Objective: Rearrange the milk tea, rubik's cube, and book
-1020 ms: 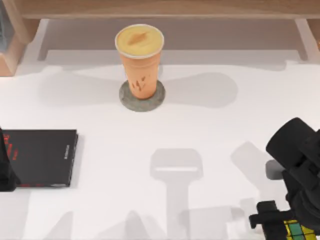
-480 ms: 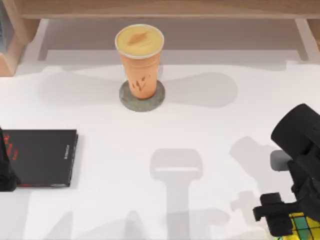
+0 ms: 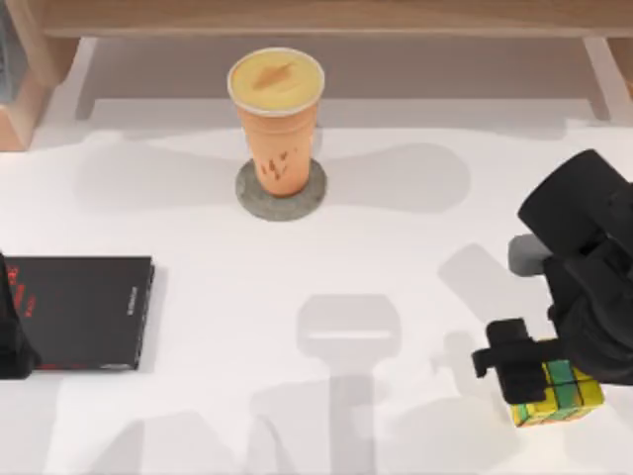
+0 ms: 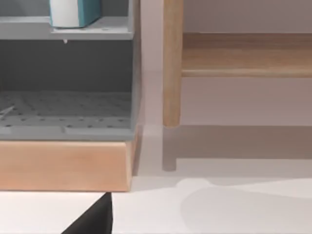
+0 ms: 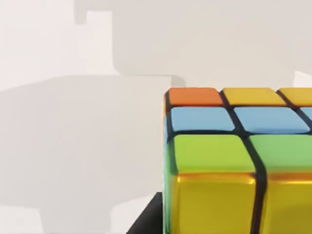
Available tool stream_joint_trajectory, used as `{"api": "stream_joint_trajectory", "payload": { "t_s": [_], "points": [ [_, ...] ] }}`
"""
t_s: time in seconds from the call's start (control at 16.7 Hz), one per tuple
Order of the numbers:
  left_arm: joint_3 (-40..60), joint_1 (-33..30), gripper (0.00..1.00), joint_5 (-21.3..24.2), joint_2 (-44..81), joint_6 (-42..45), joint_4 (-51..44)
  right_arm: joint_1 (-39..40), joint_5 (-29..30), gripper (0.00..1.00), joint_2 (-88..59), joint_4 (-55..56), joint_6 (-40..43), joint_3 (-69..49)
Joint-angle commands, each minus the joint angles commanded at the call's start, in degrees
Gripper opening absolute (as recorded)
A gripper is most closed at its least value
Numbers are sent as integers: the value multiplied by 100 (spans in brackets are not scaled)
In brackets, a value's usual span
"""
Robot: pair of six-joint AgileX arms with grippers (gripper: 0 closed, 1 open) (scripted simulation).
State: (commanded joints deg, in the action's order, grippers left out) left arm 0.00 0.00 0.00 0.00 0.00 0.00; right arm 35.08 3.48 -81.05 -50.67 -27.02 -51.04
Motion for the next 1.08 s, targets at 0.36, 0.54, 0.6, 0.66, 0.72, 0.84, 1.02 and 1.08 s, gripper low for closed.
{"api": "stream_joint_trajectory", "payload": {
  "t_s": [0.36, 0.54, 0.6, 0.66, 0.72, 0.84, 1.02, 1.08],
  "points": [
    [0, 0, 100, 0, 0, 0, 0, -236, 1126, 0, -893, 2420, 1062, -1718],
    [0, 0, 100, 0, 0, 0, 0, -389, 1737, 0, -1290, 3848, 1702, -2605],
    [0, 0, 100, 0, 0, 0, 0, -437, 1924, 0, -1385, 4270, 1899, -2883],
    [0, 0, 100, 0, 0, 0, 0, -483, 2099, 0, -1459, 4643, 2080, -3148],
    [0, 0, 100, 0, 0, 0, 0, -524, 2255, 0, -1510, 4957, 2239, -3394],
    [0, 0, 100, 0, 0, 0, 0, -602, 2497, 0, -1563, 5402, 2479, -3800],
    [0, 0, 100, 0, 0, 0, 0, -673, 2626, 0, -1594, 5617, 2607, -4008],
    [0, 0, 100, 0, 0, 0, 0, -673, 2626, 0, -1594, 5617, 2607, -4008]
  ]
}}
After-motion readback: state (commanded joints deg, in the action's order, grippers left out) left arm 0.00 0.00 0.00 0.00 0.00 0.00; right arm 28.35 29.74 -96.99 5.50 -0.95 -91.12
